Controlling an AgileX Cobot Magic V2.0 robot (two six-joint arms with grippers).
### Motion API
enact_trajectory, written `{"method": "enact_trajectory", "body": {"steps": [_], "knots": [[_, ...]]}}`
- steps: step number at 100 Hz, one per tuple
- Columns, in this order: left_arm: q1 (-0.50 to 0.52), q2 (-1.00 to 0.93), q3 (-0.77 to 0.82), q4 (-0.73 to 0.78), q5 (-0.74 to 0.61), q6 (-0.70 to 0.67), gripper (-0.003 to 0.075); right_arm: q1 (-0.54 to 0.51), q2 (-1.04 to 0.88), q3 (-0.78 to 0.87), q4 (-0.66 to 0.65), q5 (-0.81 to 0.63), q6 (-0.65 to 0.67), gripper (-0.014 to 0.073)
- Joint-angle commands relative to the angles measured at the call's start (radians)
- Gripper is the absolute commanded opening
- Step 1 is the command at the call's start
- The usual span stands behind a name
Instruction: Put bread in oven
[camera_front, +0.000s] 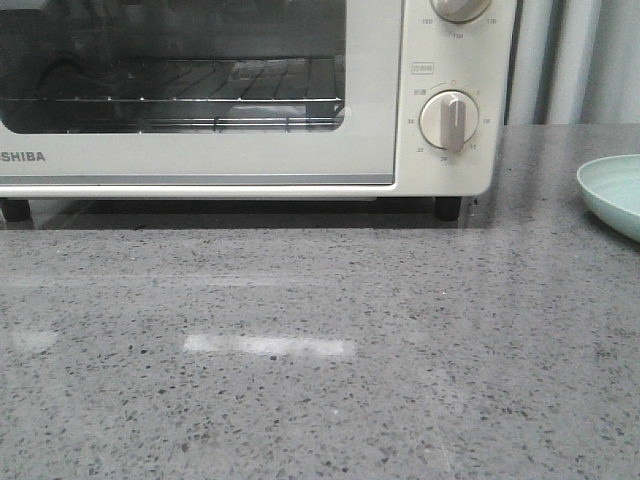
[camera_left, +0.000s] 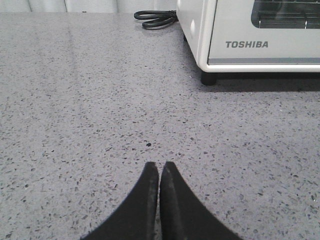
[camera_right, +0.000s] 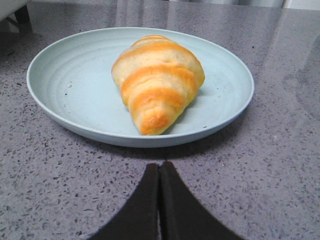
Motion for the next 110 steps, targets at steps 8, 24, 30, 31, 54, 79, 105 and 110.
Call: {"method": "enact_trajectory", "body": {"steps": [8,24,30,31,54,79,105,110], "knots": [[0.0,-0.031,0.024,-0.009,-0.061,0.001,-0.0021,-0.004,-0.022,0.012,-0.017,-0.025,-0.007,-0.0076],[0.0,-0.031,0.024,-0.009,-0.061,0.001,-0.0021,-0.004,-0.022,0.012,-0.017,-0.025,-0.007,-0.0076],[0.0,-0.031,0.024,-0.009,-0.061,0.001,-0.0021,-0.004,-0.022,0.012,-0.017,-0.025,-0.007,-0.0076],[0.0,-0.031,0.024,-0.009,-0.061,0.001,-0.0021,-0.004,-0.022,0.012,-0.017,-0.025,-0.007,-0.0076],[0.0,-0.031,0.024,-0.009,-0.061,0.001,-0.0021,-0.004,-0.022,0.012,-0.017,-0.025,-0.007,-0.0076],[0.0,-0.031,0.024,-0.009,-0.061,0.001,-0.0021,-0.004,-0.022,0.012,-0.048,-0.044,-0.005,-0.0076],[0.0,-0.031,0.024,-0.282,-0.345,-0.004,-0.0021,-0.004,-0.022,0.012,0.057,-0.465,-0.003,-0.0076],[0.0,-0.031,0.024,-0.28,-0.408,-0.004,-0.0021,-0.004,-0.022,0.012,0.057,-0.544,-0.003,-0.0076]]}}
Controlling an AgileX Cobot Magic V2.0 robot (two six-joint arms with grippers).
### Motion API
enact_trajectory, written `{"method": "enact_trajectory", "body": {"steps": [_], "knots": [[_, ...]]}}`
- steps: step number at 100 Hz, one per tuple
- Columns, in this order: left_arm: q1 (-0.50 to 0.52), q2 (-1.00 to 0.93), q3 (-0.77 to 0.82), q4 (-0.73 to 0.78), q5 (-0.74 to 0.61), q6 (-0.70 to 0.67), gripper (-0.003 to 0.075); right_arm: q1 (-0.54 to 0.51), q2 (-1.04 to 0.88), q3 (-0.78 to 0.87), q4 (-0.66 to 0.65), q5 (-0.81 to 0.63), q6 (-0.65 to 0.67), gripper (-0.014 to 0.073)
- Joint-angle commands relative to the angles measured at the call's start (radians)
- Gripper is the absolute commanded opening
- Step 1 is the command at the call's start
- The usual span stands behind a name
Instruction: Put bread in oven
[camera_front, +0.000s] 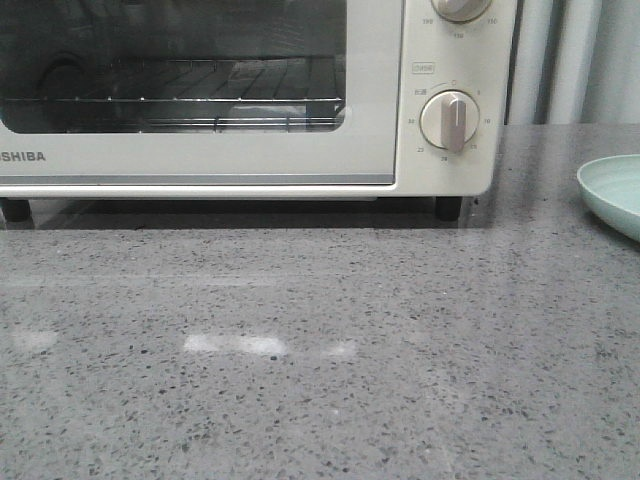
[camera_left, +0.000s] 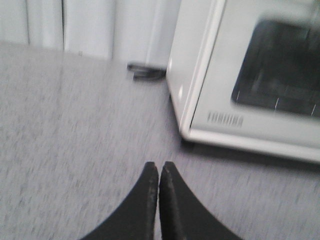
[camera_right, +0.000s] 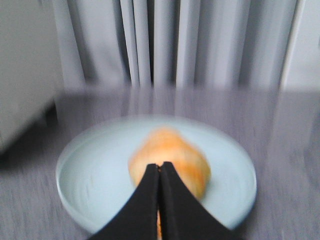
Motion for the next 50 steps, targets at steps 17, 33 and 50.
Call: {"method": "enact_trajectory", "body": {"steps": [17,33,50], "knots": [[0.0,-0.031,0.024,-0.067,-0.303,-0.004,-0.0021,-0.004,-0.022,0.012,0.019,-0.618,0.006,-0.0076],[0.0,-0.031,0.024,-0.067,-0.308,-0.004,-0.0021,-0.004,-0.022,0.008,0.02,-0.874,0.023,-0.0076],[0.0,-0.031,0.021,-0.067,-0.355,-0.067,-0.0021,-0.004,-0.022,-0.08,-0.036,-0.467,0.357,-0.0076]]}}
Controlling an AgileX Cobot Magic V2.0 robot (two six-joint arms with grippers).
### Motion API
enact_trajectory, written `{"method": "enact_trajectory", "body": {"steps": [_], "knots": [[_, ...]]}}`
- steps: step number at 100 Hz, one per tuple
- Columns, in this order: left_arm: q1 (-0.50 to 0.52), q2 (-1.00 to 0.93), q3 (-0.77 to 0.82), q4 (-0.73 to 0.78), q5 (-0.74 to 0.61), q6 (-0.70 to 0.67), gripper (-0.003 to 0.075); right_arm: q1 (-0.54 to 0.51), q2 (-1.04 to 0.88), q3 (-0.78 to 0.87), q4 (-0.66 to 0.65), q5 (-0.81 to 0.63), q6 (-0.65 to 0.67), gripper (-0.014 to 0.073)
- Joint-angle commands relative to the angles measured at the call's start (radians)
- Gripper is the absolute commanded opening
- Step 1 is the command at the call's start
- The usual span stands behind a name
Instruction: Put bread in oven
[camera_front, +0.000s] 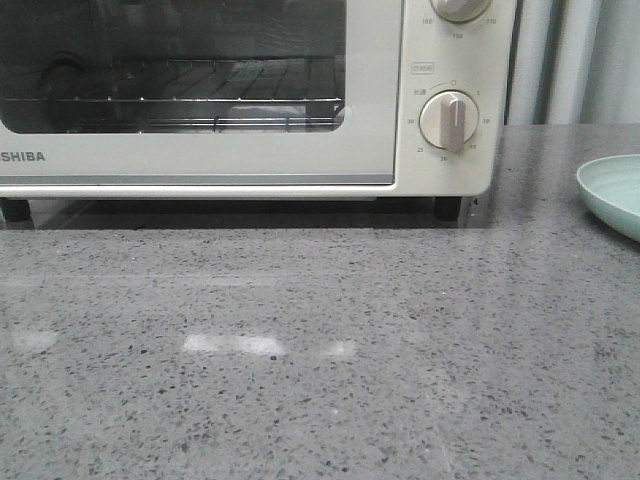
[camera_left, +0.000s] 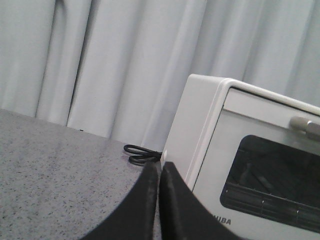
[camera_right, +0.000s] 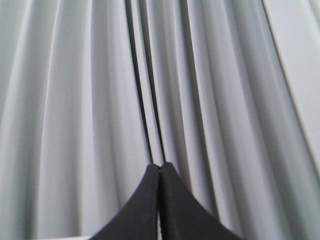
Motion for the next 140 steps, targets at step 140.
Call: {"method": "enact_trajectory", "body": {"steps": [140], "knots": [[-0.57,0.807,-0.835,0.097,0.188,0.066,-0.0021,0.301,0.435,-0.727,0.108,1.167,-0.218,-0.0076]]}}
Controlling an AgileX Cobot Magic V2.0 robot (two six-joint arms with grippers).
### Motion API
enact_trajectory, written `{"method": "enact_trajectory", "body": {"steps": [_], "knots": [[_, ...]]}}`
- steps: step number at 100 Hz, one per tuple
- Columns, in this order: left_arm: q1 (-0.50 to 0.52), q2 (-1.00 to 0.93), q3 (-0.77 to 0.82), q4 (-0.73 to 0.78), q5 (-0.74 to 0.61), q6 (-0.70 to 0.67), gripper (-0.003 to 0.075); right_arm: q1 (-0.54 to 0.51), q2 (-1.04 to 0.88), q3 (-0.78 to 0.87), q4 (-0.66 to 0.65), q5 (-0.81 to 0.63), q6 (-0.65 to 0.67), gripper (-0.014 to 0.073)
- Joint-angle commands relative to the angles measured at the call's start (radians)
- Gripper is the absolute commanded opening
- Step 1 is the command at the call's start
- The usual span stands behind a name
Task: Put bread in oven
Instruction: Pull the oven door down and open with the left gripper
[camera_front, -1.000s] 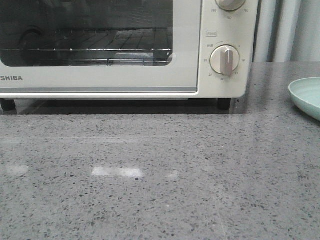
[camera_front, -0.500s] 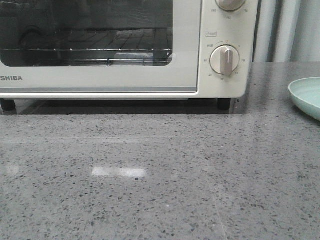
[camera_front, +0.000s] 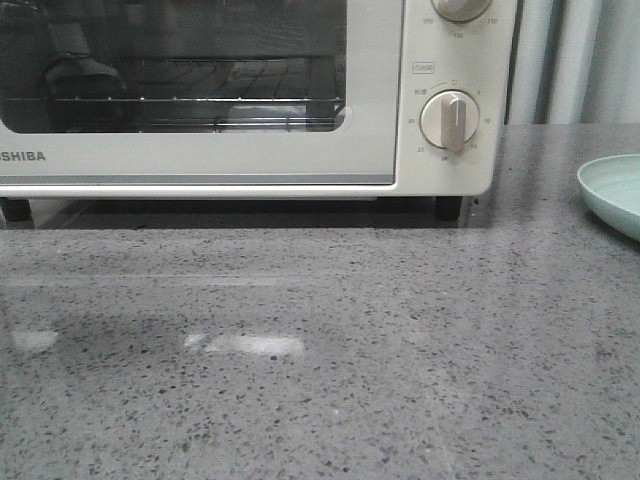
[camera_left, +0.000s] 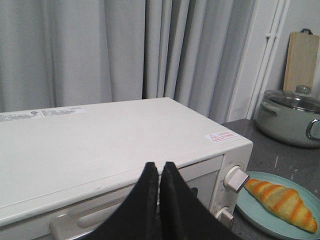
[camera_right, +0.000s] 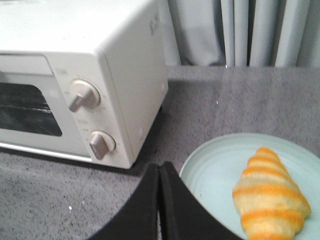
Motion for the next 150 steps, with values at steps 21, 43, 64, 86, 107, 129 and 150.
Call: {"method": "enact_trajectory", "body": {"steps": [21,43,64,86,107,129,150], "knots": [[-0.01,0.152,-0.114,-0.031,-0.044,-0.005,-0.0021,0.004,0.115,-0.211,-0.005,0.084,-0.016,-0.0076],[-0.01,0.208,-0.114,-0.034,-0.044,-0.005,-0.0021,0.004,0.237,-0.381,-0.053,0.183,-0.016,-0.0076],[-0.01,0.251,-0.123,-0.076,-0.048,-0.005,-0.0021,0.004,0.306,-0.5,-0.094,0.236,-0.016,-0.0076],[0.05,0.318,-0.17,-0.081,-0.014,-0.005,-0.0021,0.004,0.317,-0.531,-0.094,0.231,-0.016,-0.0076],[0.11,0.368,-0.187,-0.1,0.121,-0.005,-0.0021,0.004,0.317,-0.534,-0.096,0.231,-0.016,-0.0076],[0.11,0.352,-0.153,-0.105,0.192,-0.001,-0.0021,0.004,0.317,-0.549,-0.096,0.209,-0.016,-0.0076],[0.023,0.216,0.003,-0.195,0.096,-0.001,-0.0021,0.004,0.317,-0.551,-0.098,0.207,-0.016,-0.0076]]}}
